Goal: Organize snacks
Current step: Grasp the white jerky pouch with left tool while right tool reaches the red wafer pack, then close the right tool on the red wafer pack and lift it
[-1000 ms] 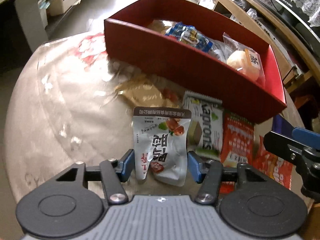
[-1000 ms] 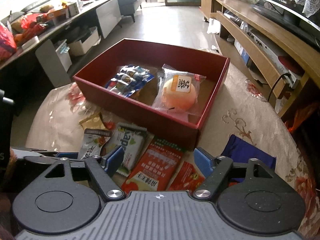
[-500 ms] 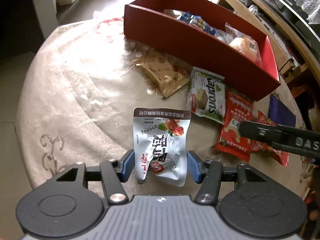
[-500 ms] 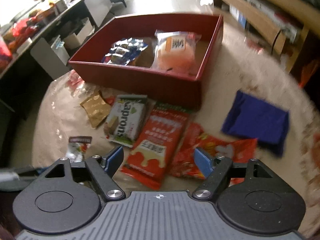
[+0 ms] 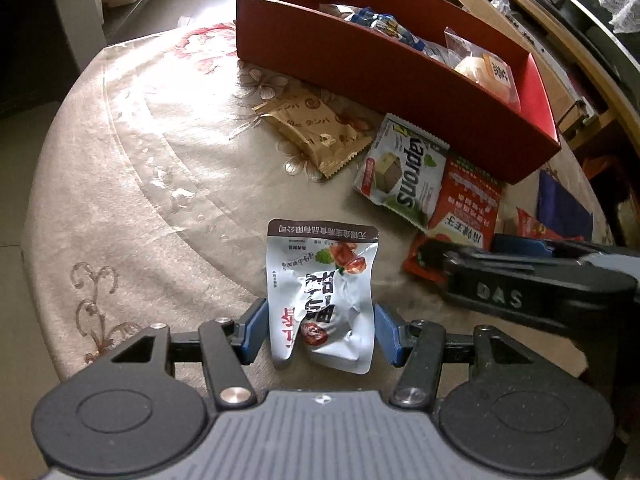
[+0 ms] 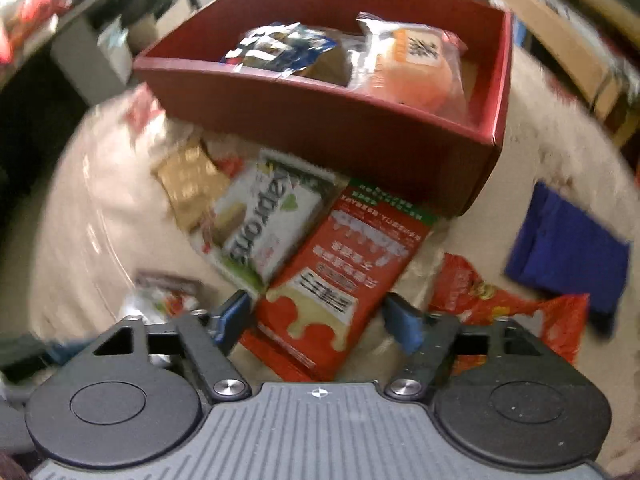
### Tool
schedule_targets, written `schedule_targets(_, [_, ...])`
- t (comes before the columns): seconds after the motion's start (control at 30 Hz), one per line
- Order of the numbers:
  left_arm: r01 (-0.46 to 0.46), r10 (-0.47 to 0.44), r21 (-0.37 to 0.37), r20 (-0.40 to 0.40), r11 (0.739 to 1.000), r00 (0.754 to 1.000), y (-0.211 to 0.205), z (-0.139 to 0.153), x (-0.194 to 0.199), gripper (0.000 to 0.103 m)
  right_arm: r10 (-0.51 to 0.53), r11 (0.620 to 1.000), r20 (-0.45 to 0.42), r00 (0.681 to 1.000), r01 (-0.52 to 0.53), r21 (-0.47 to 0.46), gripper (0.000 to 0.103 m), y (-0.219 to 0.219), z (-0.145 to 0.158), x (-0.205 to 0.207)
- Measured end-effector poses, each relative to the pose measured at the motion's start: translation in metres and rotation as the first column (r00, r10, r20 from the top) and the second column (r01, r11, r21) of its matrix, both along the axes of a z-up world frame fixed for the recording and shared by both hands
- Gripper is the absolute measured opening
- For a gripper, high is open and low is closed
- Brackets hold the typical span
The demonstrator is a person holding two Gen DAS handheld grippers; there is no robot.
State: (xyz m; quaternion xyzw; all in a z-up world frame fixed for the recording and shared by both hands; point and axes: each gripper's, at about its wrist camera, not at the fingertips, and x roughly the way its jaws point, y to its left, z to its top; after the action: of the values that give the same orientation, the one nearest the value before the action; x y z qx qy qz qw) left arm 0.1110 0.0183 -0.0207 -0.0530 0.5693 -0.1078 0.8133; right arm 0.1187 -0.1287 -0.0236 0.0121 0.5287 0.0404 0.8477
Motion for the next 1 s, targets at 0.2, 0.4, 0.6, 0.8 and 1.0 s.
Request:
schedule_targets(0.2, [0.031, -0.031, 0.008, -0.009, 0.999, 0.999, 0.001, -0.001, -0.010, 0.057, 0.012, 1.000, -0.017, 1.000, -0.012, 0.007, 0.044, -0.019, 0.005, -0.027])
schedule_targets(0.4, [0.023, -0.023, -0.020, -0.019, 1.000, 1.000, 0.005, 0.001, -0.013, 0.057, -0.034, 0.998, -0.032, 0.999, 0.035, 0.059, 0.047, -0.037, 0.013, -0.058])
schedule_targets(0.6, [0.015, -0.015, -0.027, -0.024, 1.000, 1.000, 0.006, 0.000, -0.012, 0.057, -0.115, 0.977, 0.026, 0.993, 0.108, 0.183, 0.066, -0.032, 0.032, -0.032])
schedule_targets(0.8, [0.019, -0.019, -0.030, -0.024, 0.999, 1.000, 0.007, 0.000, -0.010, 0.058, -0.145, 0.984, -0.013, 0.989, 0.145, 0.100, 0.081, -0.018, 0.005, -0.001])
schedule_targets(1.0, [0.028, -0.028, -0.011, -0.014, 1.000, 1.000, 0.004, -0.001, -0.012, 0.059, -0.094, 0.996, 0.017, 0.995, 0.094, -0.006, 0.077, 0.000, 0.003, 0.003])
